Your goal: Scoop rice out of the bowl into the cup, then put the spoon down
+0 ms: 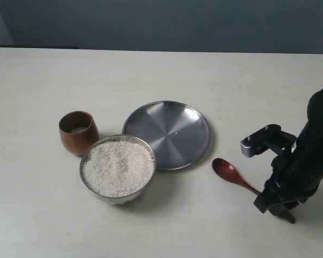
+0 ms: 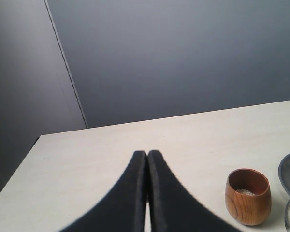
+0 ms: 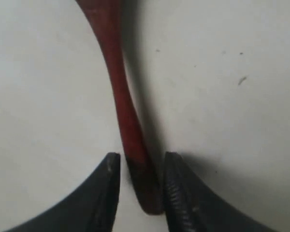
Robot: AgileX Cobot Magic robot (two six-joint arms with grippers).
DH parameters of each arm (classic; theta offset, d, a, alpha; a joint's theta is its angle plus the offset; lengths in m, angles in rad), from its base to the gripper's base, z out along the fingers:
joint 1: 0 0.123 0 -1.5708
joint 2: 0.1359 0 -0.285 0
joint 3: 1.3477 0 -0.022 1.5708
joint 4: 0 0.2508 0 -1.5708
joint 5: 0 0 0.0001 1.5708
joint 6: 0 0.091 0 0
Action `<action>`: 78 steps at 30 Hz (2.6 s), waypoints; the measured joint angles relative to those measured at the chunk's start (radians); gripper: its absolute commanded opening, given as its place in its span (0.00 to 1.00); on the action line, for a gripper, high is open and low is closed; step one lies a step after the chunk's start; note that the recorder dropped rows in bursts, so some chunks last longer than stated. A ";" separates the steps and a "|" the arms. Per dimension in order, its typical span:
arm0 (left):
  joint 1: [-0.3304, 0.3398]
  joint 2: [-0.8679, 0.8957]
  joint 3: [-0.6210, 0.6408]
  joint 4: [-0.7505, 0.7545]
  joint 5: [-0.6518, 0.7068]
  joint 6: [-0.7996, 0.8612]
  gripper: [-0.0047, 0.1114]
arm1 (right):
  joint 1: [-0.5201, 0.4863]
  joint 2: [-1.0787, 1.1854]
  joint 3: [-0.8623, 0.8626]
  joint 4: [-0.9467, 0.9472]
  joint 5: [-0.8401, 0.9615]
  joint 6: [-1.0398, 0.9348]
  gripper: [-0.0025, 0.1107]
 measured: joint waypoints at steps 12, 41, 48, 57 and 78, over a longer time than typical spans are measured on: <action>0.000 0.000 0.000 0.000 0.000 0.000 0.04 | 0.000 0.037 -0.005 -0.002 0.019 0.002 0.02; 0.000 0.000 0.000 0.000 0.000 0.000 0.04 | 0.318 -0.109 -0.424 -0.133 0.421 0.217 0.02; 0.000 0.000 0.000 0.000 0.000 0.000 0.04 | 0.462 -0.007 -0.552 -0.317 0.498 0.371 0.02; 0.000 0.000 0.000 0.000 0.000 0.000 0.04 | 0.608 0.113 -0.660 -0.488 0.503 0.485 0.02; 0.000 0.000 0.000 0.000 0.000 0.000 0.04 | 0.858 0.306 -0.706 -0.753 0.505 0.594 0.02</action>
